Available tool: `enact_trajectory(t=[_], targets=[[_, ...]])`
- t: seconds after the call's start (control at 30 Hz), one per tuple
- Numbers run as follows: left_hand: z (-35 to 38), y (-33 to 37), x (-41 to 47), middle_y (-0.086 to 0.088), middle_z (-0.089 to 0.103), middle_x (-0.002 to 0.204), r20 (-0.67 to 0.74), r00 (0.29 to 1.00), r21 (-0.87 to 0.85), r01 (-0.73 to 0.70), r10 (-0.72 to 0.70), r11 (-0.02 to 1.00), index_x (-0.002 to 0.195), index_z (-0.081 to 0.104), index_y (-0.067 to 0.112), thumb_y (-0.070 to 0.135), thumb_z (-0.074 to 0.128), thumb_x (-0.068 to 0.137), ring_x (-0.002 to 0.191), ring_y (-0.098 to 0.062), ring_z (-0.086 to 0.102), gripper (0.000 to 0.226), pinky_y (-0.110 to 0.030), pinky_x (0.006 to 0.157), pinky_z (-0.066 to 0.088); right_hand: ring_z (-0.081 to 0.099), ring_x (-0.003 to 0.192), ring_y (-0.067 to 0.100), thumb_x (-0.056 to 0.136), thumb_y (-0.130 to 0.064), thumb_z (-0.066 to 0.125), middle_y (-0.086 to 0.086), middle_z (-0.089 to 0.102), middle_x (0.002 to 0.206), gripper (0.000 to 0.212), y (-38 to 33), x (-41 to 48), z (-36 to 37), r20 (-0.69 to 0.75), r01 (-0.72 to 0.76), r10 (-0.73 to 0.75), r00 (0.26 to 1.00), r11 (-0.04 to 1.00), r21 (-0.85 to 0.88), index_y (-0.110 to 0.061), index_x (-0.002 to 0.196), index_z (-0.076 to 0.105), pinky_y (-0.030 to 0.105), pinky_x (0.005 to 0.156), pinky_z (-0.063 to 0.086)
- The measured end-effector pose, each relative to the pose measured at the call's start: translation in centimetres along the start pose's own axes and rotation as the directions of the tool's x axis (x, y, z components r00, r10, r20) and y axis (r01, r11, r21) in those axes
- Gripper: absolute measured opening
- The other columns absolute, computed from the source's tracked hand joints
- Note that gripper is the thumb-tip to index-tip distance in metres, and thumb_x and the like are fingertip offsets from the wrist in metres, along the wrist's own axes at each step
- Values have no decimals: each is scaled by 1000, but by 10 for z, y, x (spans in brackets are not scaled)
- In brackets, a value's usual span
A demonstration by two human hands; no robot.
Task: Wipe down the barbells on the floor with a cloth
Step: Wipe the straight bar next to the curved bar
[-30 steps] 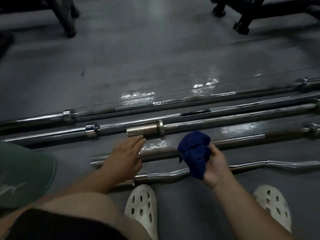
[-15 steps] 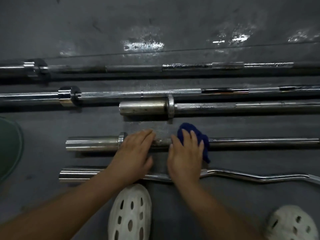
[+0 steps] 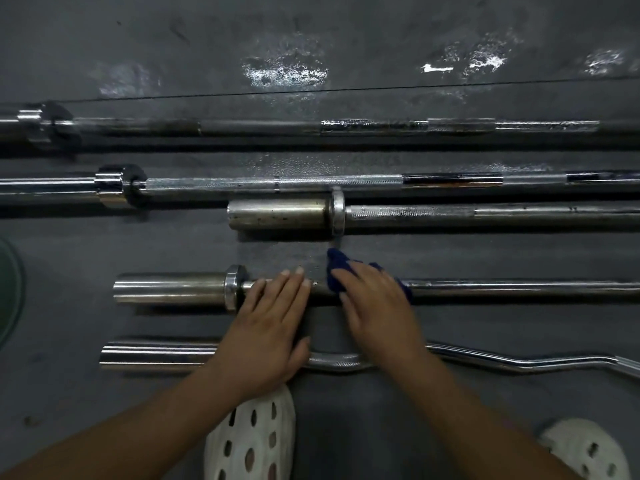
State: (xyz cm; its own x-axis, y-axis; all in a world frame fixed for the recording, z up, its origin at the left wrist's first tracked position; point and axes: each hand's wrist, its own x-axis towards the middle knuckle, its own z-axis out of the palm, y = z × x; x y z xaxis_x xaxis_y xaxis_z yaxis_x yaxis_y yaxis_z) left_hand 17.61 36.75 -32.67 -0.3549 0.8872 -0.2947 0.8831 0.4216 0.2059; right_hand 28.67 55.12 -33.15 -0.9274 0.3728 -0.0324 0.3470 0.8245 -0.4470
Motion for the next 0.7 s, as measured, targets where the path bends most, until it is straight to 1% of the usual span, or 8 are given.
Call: enact_trajectory(t=[0.13,0.3,0.37,0.47,0.53,0.6,0.67,0.7], targets=[[0,-3,8,-12,14,165,8,1000,15,12,-12,1000,157,22,8,57,39,91,153,-26,12,84,-50,120,14,58,103,29,92,-27,45,9,62,119,37,29,-10,-11,-160,-288,292,943,956,48,-12,120,64,40,93,45],[-11,-12,21,-9,28,161,5,1000,-1,28,-28,1000,155,30,12,56,38,92,149,-26,25,78,-44,120,12,60,95,31,84,-13,47,11,66,106,32,-1,-4,-2,-175,0,5,985,1000,29,-12,106,70,40,87,49],[-12,-12,17,-7,35,158,-14,998,-35,54,-54,998,154,34,14,55,39,91,147,-26,29,75,-44,120,15,60,92,37,83,-13,45,16,65,105,37,32,-6,-11,-268,-215,208,941,977,3,-11,109,70,41,84,47],[-8,-2,9,-7,39,155,-23,996,-82,87,-89,993,151,38,14,56,45,87,144,-27,33,77,-49,119,23,54,98,42,81,-15,48,21,60,111,38,40,-8,-14,-367,-578,551,750,815,44,-10,112,69,44,88,44],[-8,6,1,-7,43,150,-35,994,-106,103,-107,989,148,43,13,52,49,84,139,-29,38,75,-49,117,26,53,101,39,75,-19,50,16,58,114,39,-3,-2,0,-241,-481,456,856,875,-51,-15,109,69,45,89,44],[-8,10,-5,-6,48,144,-65,992,-115,101,-109,988,144,48,14,48,51,82,134,-28,44,70,-45,115,26,50,102,32,72,-21,48,9,57,116,41,-33,-3,12,-70,-224,218,973,971,-79,-21,109,67,43,89,44],[-6,12,-9,-4,49,141,-75,991,-120,103,-112,987,142,49,15,46,52,83,130,-26,45,67,-41,113,25,51,101,29,75,-21,47,7,57,115,43,-21,-5,7,9,-150,151,988,986,-69,-23,113,66,41,88,47],[-5,13,-10,-4,47,141,-66,991,-120,105,-114,987,143,48,15,47,51,84,131,-26,44,67,-41,113,24,52,100,30,77,-22,44,8,58,116,45,-8,-9,2,-36,-231,229,973,971,-63,-21,116,66,42,88,48]])
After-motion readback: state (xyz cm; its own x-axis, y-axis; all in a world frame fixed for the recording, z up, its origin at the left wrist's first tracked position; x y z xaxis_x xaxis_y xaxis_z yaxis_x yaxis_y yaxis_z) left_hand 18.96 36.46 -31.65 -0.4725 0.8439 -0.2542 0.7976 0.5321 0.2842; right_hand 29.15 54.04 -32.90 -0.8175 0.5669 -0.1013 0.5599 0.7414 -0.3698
